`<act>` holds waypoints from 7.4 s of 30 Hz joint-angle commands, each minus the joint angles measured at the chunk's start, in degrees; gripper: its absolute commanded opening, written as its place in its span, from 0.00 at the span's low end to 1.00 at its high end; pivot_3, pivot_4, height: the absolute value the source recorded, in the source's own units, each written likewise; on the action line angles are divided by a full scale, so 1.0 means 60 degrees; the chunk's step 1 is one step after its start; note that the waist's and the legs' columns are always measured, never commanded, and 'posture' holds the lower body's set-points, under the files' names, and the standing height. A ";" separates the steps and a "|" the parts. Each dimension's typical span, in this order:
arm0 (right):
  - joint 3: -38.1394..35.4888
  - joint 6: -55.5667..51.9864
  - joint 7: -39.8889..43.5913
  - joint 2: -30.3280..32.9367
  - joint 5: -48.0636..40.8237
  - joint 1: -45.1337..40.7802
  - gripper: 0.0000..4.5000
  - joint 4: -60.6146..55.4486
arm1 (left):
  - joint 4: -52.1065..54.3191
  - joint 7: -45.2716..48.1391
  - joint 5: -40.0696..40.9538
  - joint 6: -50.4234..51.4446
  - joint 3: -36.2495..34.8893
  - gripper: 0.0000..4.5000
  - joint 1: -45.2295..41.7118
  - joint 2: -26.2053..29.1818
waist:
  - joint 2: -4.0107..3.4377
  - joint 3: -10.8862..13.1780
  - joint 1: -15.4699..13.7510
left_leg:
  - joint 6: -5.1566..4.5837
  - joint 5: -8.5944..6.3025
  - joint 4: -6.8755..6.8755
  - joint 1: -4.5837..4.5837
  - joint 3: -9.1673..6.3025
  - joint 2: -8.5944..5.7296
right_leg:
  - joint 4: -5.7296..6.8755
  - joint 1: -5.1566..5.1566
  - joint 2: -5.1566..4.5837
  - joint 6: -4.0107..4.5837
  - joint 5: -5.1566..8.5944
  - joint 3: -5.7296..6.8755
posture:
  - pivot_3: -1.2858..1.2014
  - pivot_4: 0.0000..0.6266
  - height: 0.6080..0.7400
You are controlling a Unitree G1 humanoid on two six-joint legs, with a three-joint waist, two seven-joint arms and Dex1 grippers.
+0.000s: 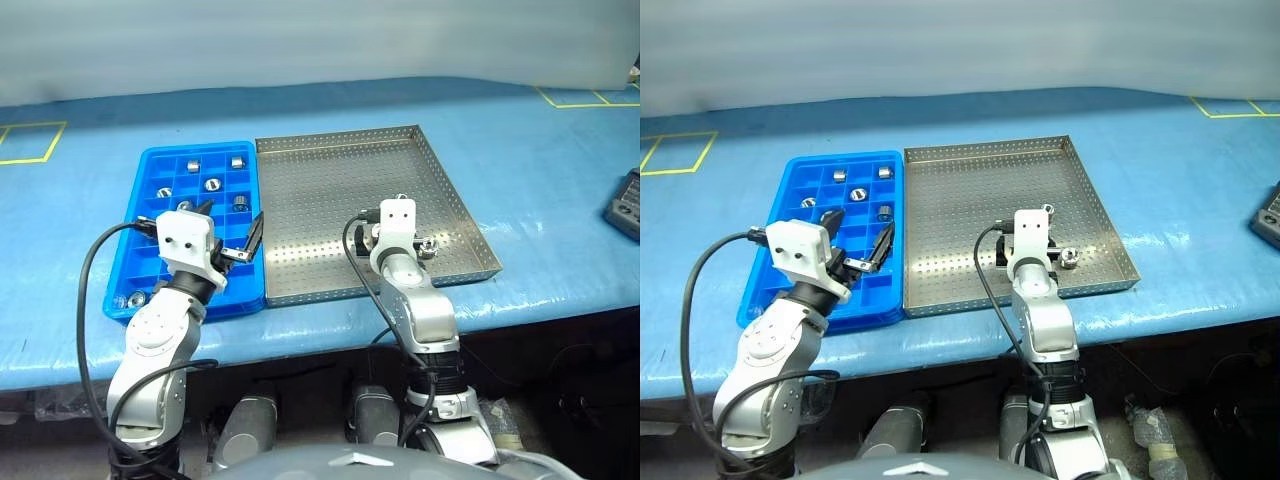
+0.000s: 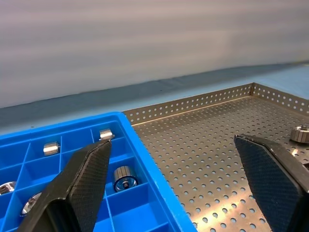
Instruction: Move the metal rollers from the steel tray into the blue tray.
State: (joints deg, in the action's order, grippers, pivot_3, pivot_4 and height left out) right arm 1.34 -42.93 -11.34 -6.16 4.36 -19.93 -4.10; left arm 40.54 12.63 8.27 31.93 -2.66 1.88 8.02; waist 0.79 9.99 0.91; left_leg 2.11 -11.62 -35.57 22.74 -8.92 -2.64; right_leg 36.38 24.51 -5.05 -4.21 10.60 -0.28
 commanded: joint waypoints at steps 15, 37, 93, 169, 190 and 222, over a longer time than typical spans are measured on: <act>0.0031 0.0609 -0.0291 -0.0352 0.0098 -0.0436 0.38 0.0748 | 0.0381 -0.0028 0.0445 -0.0217 0.0278 1.00 0.0535 0.0151 | -0.0003 0.0000 0.0018 | 0.0000 0.0000 0.0004 -0.0004 0.0000 0.0009 | -0.0003 -0.0002 0.0012 0.0004 -0.0002 -0.0003 | 0.55 0.24 1.00; 0.2683 0.2218 0.2885 -0.1219 -0.0408 -0.3740 0.38 0.2872 | 0.2090 -0.2110 -0.0457 -0.0684 -0.1384 1.00 0.2857 -0.0499 | -0.0014 0.0008 -0.0903 | 0.0010 -0.0004 0.0069 -0.0007 -0.0025 0.0047 | -0.0058 0.0011 0.0069 0.0036 -0.0008 0.0000 | 0.69 0.24 1.00; -0.1840 0.3734 -0.3062 -0.0022 -0.0919 -0.4130 0.96 0.5332 | -0.0345 -0.1006 -0.0344 -0.0571 -0.0082 1.00 0.0793 -0.0079 | -0.0027 0.0000 -0.0018 | 0.0101 -0.0066 0.0061 -0.0039 0.0057 0.0204 | -0.0059 0.0024 0.0218 0.0129 -0.0009 -0.0051 | 0.57 0.24 1.00; -0.1194 0.5772 0.0713 -0.0210 -0.1604 -0.4913 0.96 0.8643 | 0.0281 -0.1461 -0.0492 -0.0761 0.0253 1.00 0.1648 -0.0368 | -0.0032 0.0001 -0.0396 | 0.0087 -0.0059 0.0049 -0.0062 0.0076 0.0206 | -0.0057 0.0011 0.0232 0.0122 -0.0029 -0.0085 | 0.63 0.24 1.00; -0.0018 0.3717 0.2807 -0.0333 -0.1895 -0.4383 0.38 0.5801 | 0.0260 -0.1734 -0.0508 -0.0843 0.0141 1.00 0.1591 -0.0520 | -0.0033 0.0002 -0.0499 | 0.0087 -0.0059 0.0050 -0.0059 0.0076 0.0206 | -0.0058 0.0014 0.0233 0.0123 -0.0029 -0.0085 | 0.63 0.24 1.00; 0.3291 -0.0271 0.5576 0.0358 -0.1641 -0.2805 0.90 0.1492 | 0.0406 -0.1582 0.0070 -0.1644 -0.0743 1.00 0.2659 -0.0384 | -0.0030 -0.0001 -0.0978 | 0.0090 -0.0062 0.0031 -0.0036 0.0067 0.0210 | -0.0059 0.0024 0.0235 0.0124 -0.0025 -0.0073 | 0.63 0.24 1.00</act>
State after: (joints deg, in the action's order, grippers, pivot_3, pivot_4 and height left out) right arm 22.98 -44.52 23.57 -3.57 -5.65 -36.88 5.95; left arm 40.94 3.04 8.99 22.38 -7.18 18.50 5.17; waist 0.61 9.99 -4.95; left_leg 2.65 -11.99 -35.40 22.53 -8.52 -1.38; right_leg 36.02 24.66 -3.64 -3.47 10.45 -0.71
